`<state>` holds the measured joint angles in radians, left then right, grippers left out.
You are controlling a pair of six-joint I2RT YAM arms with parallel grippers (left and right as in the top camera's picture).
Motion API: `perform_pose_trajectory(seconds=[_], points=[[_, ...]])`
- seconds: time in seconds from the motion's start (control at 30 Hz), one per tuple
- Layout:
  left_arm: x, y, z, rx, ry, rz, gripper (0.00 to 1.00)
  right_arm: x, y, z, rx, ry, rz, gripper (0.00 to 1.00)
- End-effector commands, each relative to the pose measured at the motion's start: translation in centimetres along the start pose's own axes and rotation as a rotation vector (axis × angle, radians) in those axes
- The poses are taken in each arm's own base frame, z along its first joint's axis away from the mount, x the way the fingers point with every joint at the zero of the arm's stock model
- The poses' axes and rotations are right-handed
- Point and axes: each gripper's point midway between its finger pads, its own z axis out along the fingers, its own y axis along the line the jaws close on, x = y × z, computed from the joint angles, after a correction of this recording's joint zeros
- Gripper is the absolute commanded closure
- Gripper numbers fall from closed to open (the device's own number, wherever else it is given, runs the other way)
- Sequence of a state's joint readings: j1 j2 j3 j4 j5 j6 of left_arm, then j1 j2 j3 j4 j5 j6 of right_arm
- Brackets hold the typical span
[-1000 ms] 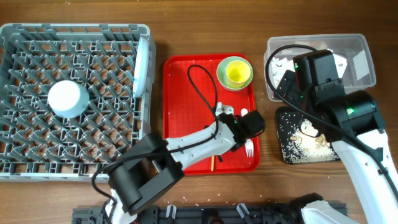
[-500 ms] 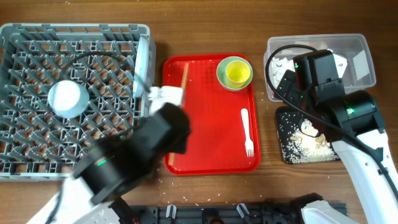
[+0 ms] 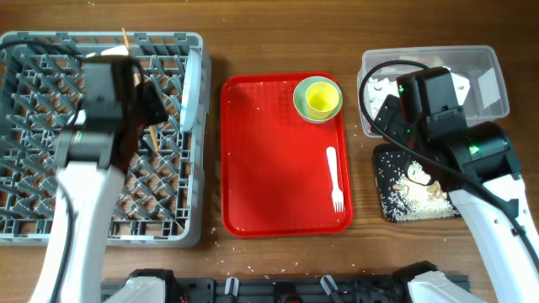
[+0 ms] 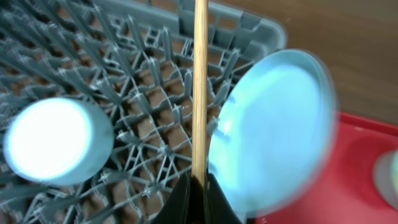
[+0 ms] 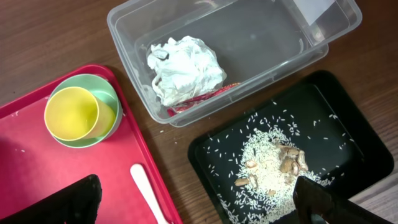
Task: Sort waste into correct bins and load items into the dishwasher rack
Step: 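Carry the chopstick to the dish rack and release it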
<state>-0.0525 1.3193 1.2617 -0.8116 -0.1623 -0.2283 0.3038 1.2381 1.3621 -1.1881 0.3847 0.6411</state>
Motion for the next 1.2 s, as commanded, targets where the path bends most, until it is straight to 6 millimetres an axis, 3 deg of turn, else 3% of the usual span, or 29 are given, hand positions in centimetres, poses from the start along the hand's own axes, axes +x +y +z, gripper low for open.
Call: perform_pose_trajectory(seconds=[0.0,0.17,0.37,0.43,0.5,0.7,0.8,0.9,0.97,1.03,1.07,1.1,1.17], points=[[1.6,0.6,5.7,-0.037,0.123,0.055,0.96,-0.1,0.1,0.0,-0.005,0.001,-0.009,0.00],[3.9,1.5,10.9,-0.044,0.244,0.273,0.96,-0.1,0.1,0.0,-0.005,0.001,-0.009,0.00],[4.5,1.7,11.5,0.057,0.283,0.224,0.96,-0.1,0.1,0.0,-0.006,0.001,-0.009,0.00],[4.8,1.2,11.3,0.121,0.298,0.198,0.80,-0.1,0.1,0.0,-0.005,0.001,-0.009,0.00],[5.0,1.5,11.3,0.119,0.308,0.190,0.46,-0.1,0.1,0.0,-0.005,0.000,-0.009,0.00],[4.6,1.5,10.2,0.114,0.294,0.140,0.42,-0.1,0.1,0.0,-0.006,0.001,-0.009,0.00],[2.1,0.6,6.1,0.158,0.190,0.038,0.47,-0.1,0.1,0.0,-0.006,0.001,-0.009,0.00],[0.6,-1.8,-1.5,0.329,0.076,-0.031,0.43,-0.1,0.1,0.0,-0.005,0.001,-0.009,0.00],[1.8,-4.7,-7.1,0.547,0.074,-0.026,0.22,-0.1,0.1,0.0,-0.006,0.001,-0.009,0.00],[3.5,-7.2,-11.2,0.738,0.115,-0.014,0.08,-0.1,0.1,0.0,-0.005,0.001,-0.009,0.00],[4.8,-8.9,-14.2,0.882,0.148,0.005,0.07,-0.1,0.1,0.0,-0.006,0.001,-0.009,0.00],[5.6,-10.1,-15.9,0.967,0.173,0.028,0.11,-0.1,0.1,0.0,-0.006,0.001,-0.009,0.00],[6.9,-12.0,-17.4,1.050,0.240,0.045,0.18,-0.1,0.1,0.0,-0.006,0.001,-0.009,0.00]])
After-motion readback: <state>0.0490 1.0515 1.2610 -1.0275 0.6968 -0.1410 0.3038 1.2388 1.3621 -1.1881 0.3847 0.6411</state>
